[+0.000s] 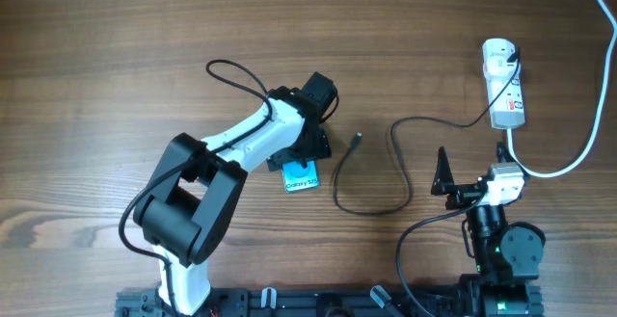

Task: Plug charger to phone and switch on socket
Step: 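Close the left gripper on the phone's top edge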

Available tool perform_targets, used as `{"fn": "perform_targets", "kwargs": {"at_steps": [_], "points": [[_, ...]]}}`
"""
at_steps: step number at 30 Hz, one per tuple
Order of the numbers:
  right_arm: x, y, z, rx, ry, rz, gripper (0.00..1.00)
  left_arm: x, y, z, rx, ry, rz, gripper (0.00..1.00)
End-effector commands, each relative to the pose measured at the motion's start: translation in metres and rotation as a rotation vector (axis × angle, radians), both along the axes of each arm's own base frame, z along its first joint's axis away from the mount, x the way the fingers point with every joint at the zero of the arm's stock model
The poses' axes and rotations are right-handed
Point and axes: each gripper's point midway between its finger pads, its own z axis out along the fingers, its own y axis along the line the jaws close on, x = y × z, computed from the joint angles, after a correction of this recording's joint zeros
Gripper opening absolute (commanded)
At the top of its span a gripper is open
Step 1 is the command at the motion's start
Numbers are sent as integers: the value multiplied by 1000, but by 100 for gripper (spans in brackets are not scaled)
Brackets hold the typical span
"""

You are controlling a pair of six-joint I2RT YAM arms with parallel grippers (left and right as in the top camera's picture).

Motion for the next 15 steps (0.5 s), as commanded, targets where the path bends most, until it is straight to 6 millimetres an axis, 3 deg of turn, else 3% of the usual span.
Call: {"fn": "perform_targets", "kwargs": {"at_steps": [1, 15], "points": [[0, -1, 1, 2, -5, -5, 100, -6, 3, -9, 28, 17, -6, 82], [0, -1, 1, 3, -5, -5, 100, 1, 5, 4, 8, -12, 9, 81]]}}
